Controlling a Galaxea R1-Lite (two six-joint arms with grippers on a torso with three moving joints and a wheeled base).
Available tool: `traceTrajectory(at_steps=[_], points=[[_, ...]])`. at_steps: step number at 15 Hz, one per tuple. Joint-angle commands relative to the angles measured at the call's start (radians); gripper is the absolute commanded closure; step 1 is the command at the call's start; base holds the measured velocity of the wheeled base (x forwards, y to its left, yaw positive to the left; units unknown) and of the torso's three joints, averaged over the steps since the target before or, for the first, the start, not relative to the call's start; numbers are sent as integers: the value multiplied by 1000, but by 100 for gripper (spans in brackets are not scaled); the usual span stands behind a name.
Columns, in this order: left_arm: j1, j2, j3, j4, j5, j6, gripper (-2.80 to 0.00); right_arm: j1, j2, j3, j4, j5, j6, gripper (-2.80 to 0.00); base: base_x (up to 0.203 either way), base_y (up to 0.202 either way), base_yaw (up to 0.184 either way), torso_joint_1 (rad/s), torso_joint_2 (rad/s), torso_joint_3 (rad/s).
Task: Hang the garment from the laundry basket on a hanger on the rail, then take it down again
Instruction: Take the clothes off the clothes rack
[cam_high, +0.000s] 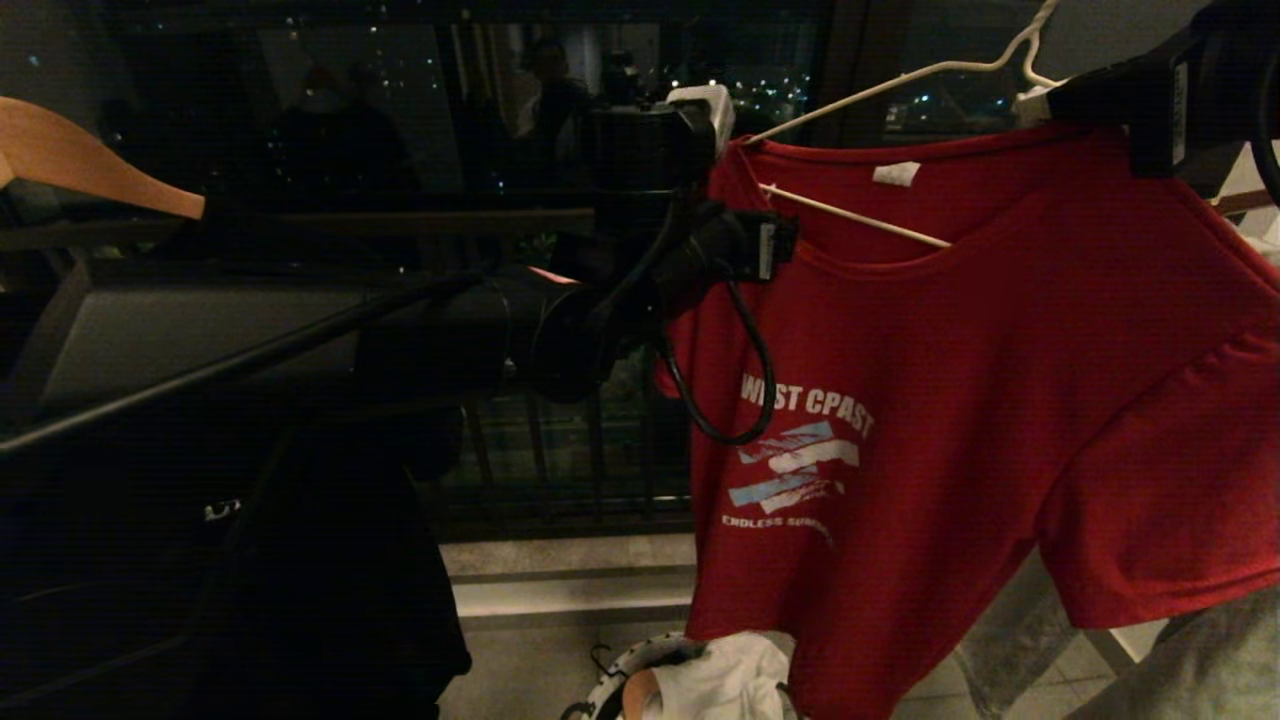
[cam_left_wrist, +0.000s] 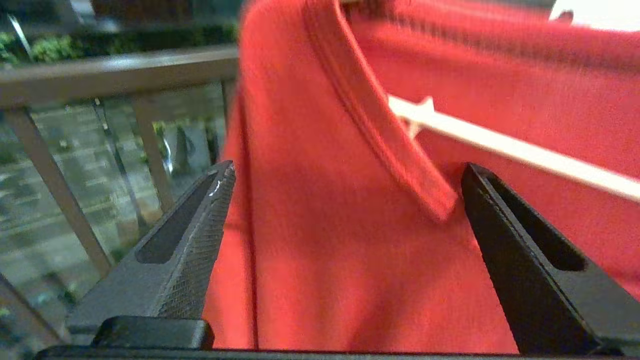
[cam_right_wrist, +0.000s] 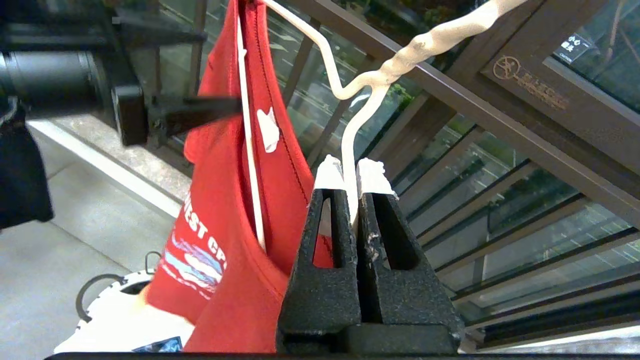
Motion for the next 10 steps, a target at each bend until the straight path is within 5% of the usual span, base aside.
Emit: traceTrajectory(at_steps=[1,10], points=[[0,3,-1,-15,2,-1,-280,5,-2,0,1,1,-4,0,0,0,0,0,0,0],[41,9,1,-51,76,56,-280,8,-2,0,1,0,-10,0,0,0,0,0,0,0]])
